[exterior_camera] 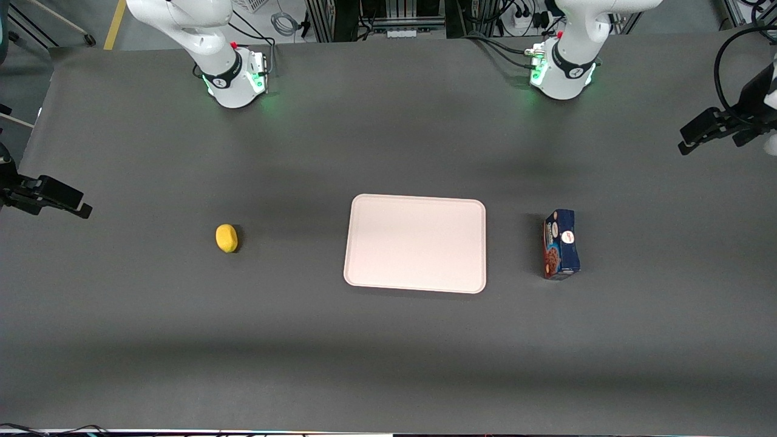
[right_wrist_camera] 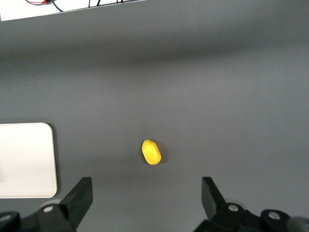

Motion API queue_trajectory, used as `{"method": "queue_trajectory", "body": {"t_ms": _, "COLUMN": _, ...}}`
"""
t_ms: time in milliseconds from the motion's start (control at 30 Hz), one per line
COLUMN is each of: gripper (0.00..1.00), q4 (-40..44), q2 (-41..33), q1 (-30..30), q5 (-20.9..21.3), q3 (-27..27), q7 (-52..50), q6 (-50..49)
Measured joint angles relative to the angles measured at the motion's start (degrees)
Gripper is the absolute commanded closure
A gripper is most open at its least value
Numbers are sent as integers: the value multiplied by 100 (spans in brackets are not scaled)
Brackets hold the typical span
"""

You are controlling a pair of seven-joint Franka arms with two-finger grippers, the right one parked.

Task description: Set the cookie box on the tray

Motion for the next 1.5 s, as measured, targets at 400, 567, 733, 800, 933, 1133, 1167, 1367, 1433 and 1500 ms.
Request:
{"method": "queue_trajectory", "body": {"t_ms": 400, "gripper": 0, "q4": 242, "q2": 213, "q1": -1, "q5": -2, "q3": -13, "q7": 1, "q6": -116}}
{"method": "queue_trajectory", "body": {"t_ms": 567, "gripper": 0, "q4": 269, "q2": 215, "q1": -4, "q5": -3, "q3": -28, "q7": 1, "q6": -136}}
{"method": "queue_trajectory", "body": {"t_ms": 733, "gripper": 0, "q4": 370, "q2": 216, "q1": -7, "q5": -20, "q3": -102, "q7": 1, "q6": -155}}
{"method": "queue_trajectory", "body": {"t_ms": 800, "gripper": 0, "q4": 447, "q2": 225, "q1": -11, "q5": -26, "q3": -197, "q7": -4, "q6": -177}}
{"method": "queue_trajectory", "body": {"t_ms": 933, "gripper": 0, "q4": 606, "q2": 329, "q1": -19, "q5": -30, "q3": -437, "q7": -148, "q6": -192}}
{"method": "queue_trajectory", "body": {"t_ms": 1133, "gripper": 0, "q4": 707, "q2": 837, "q1": -31, "q5": -31, "q3": -862, "q7": -403, "q6": 2}}
{"method": "queue_trajectory", "body": {"t_ms": 1167, "gripper": 0, "q4": 711, "q2": 977, "q1": -34, "q5": -31, "q3": -924, "q7": -432, "q6": 107}}
{"method": "queue_trajectory", "body": {"t_ms": 1367, "gripper": 0, "q4": 718, "q2": 1900, "q1": -43, "q5": -30, "q3": -1115, "q7": -448, "q6": 719}}
{"method": "queue_trajectory", "body": {"t_ms": 1433, "gripper": 0, "q4": 727, "q2": 2231, "q1": -43, "q5": -27, "q3": -1137, "q7": -416, "q6": 881}}
{"method": "queue_trajectory", "body": {"t_ms": 1500, "gripper": 0, "q4": 740, "q2": 2521, "q1": -42, "q5": -25, "q3": -1140, "q7": -301, "q6": 1007}}
